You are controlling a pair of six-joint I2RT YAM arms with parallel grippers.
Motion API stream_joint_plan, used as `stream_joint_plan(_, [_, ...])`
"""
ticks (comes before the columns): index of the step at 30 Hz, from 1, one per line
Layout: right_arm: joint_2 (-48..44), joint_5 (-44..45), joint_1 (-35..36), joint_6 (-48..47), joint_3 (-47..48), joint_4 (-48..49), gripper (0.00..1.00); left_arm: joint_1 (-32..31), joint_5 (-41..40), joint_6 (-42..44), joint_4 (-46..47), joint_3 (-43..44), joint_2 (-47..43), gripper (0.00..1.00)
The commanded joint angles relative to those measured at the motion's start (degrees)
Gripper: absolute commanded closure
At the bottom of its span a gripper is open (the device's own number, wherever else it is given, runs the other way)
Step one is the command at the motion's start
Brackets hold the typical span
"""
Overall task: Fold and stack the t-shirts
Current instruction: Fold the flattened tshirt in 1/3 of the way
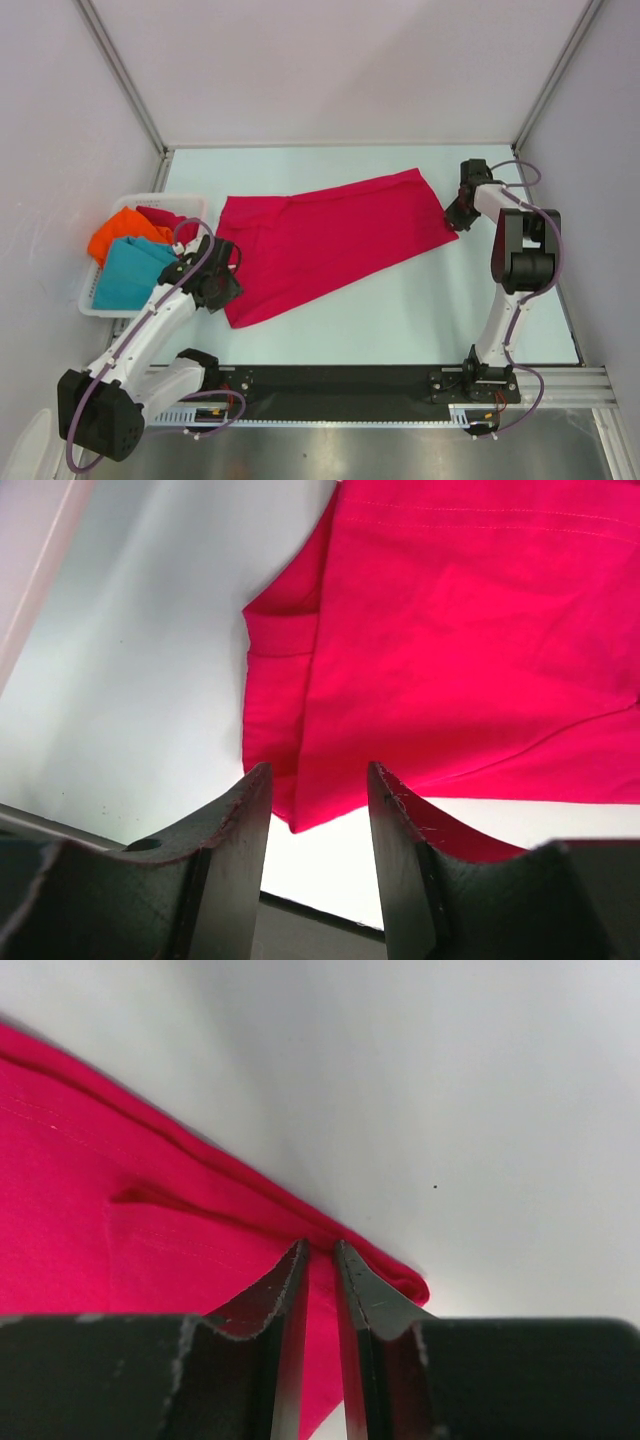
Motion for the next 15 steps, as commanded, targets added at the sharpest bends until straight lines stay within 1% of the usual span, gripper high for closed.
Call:
stream_joint_plan(1, [-0.8, 2.3, -1.0, 1.9, -4.3, 0.0, 0.79, -0.3, 1.0, 1.8, 1.5, 2.8, 0.1, 0.52])
stream_joint_plan(7, [-2.7, 7.5, -2.7, 4.6, -8.3, -1.6, 0.81, -0.3, 2.4, 2.5, 2.3, 3.0, -0.3, 0.52])
stream_joint_plan(12, [-8.0, 11.9, -4.8, 7.3, -13.4, -1.8, 0.81, -0.3, 3.4, 3.0, 3.0, 2.5, -0.8, 0.52])
stream_joint_plan(15, [-10.4, 12.6, -6.5, 8.3, -15.6, -2.0, 0.81, -0.2, 4.1, 3.3, 3.5, 2.2, -0.9, 0.52])
